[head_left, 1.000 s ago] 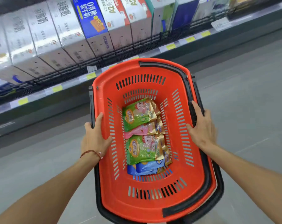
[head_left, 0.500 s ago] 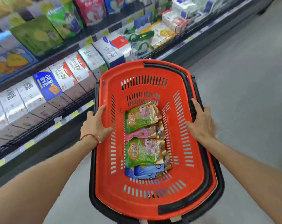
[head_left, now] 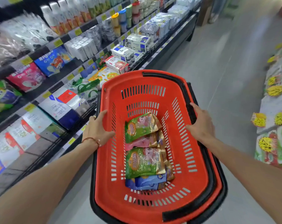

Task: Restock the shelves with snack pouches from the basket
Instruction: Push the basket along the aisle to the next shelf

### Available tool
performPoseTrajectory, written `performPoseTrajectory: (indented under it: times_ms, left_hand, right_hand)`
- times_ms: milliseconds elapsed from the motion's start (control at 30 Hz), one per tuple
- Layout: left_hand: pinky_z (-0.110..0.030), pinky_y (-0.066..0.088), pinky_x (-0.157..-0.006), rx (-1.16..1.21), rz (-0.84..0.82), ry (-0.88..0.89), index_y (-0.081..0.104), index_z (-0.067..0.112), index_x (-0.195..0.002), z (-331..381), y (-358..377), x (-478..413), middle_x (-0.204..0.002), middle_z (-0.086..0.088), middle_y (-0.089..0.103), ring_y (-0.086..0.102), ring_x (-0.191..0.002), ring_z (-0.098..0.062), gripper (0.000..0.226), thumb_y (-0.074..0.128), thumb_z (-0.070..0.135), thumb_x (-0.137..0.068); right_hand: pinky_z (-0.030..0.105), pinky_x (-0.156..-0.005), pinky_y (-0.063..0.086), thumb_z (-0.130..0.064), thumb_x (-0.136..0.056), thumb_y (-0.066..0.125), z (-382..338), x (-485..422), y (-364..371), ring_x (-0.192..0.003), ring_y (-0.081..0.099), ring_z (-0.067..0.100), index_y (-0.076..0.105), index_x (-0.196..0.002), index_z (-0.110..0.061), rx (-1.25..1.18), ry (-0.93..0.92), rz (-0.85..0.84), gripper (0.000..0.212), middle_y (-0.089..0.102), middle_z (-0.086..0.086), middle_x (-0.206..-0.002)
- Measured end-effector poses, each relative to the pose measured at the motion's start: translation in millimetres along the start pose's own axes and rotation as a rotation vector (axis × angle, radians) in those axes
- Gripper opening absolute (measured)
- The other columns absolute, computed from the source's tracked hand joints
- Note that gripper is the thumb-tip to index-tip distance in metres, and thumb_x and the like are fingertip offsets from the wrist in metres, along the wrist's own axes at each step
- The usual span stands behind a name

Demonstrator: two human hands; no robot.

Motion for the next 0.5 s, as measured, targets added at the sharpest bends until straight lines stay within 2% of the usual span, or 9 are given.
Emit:
performPoseTrajectory:
  times_ms: [67, 167, 233, 300, 500]
  left_hand:
    - [-0.031, 0.045, -0.069, 0.007, -0.003, 0.032, 0.032, 0.043, -0.142, 32.3, 7.5, -33.1, -0.105, -0.008, 0.046, 0.059, -0.079, -0.028, 0.092, 0.078, 0.04, -0.062]
    - [-0.026, 0.038, -0.058, 0.012, -0.034, 0.057, 0.033, 0.041, -0.141, 77.7, 24.9, -88.2, -0.104, -0.006, 0.045, 0.047, -0.061, -0.012, 0.09, 0.078, 0.039, -0.064]
    - [-0.025, 0.036, -0.052, 0.019, -0.064, 0.059, 0.033, 0.04, -0.142, 107.8, 37.4, -122.0, -0.111, -0.009, 0.047, 0.046, -0.059, -0.007, 0.088, 0.078, 0.038, -0.066]
    - [-0.023, 0.036, -0.048, 0.022, -0.086, 0.083, 0.031, 0.041, -0.142, 138.8, 46.9, -153.8, -0.116, -0.01, 0.048, 0.052, -0.059, -0.01, 0.088, 0.077, 0.04, -0.068]
    - [-0.021, 0.032, -0.046, 0.02, -0.114, 0.164, 0.031, 0.04, -0.143, 246.7, 56.0, -249.1, -0.104, -0.002, 0.043, 0.051, -0.061, -0.008, 0.089, 0.077, 0.038, -0.068]
  right_hand:
    - [0.043, -0.095, 0.048, -0.037, -0.079, 0.081, 11.6, -32.1, -11.1, -0.115, 0.06, 0.029, 0.032, -0.157, -0.037, -0.01, 0.022, 0.004, 0.092, 0.053, 0.011, -0.132]
    - [0.041, -0.093, 0.048, -0.041, -0.081, 0.08, 29.6, -87.4, -23.1, -0.113, 0.061, 0.029, 0.031, -0.157, -0.038, -0.002, 0.063, 0.01, 0.091, 0.052, 0.01, -0.133]
    - [0.039, -0.091, 0.048, -0.045, -0.082, 0.079, 39.9, -124.9, -33.1, -0.113, 0.062, 0.029, 0.03, -0.157, -0.038, 0.009, 0.088, 0.013, 0.09, 0.051, 0.01, -0.133]
    - [0.039, -0.092, 0.048, -0.047, -0.083, 0.079, 48.0, -160.1, -45.8, -0.114, 0.062, 0.029, 0.03, -0.157, -0.038, -0.007, 0.102, 0.027, 0.089, 0.051, 0.01, -0.134]
    - [0.044, -0.099, 0.048, -0.05, -0.081, 0.08, 90.1, -258.6, -87.4, -0.12, 0.059, 0.029, 0.032, -0.157, -0.037, -0.083, 0.162, 0.075, 0.09, 0.051, 0.011, -0.135]
Point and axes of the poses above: each hand's wrist, its own x-axis away from the middle knuckle, its own y-axis out of the palm, z = x × y, the point moved 10 cm from there along -x, towards the middle knuckle
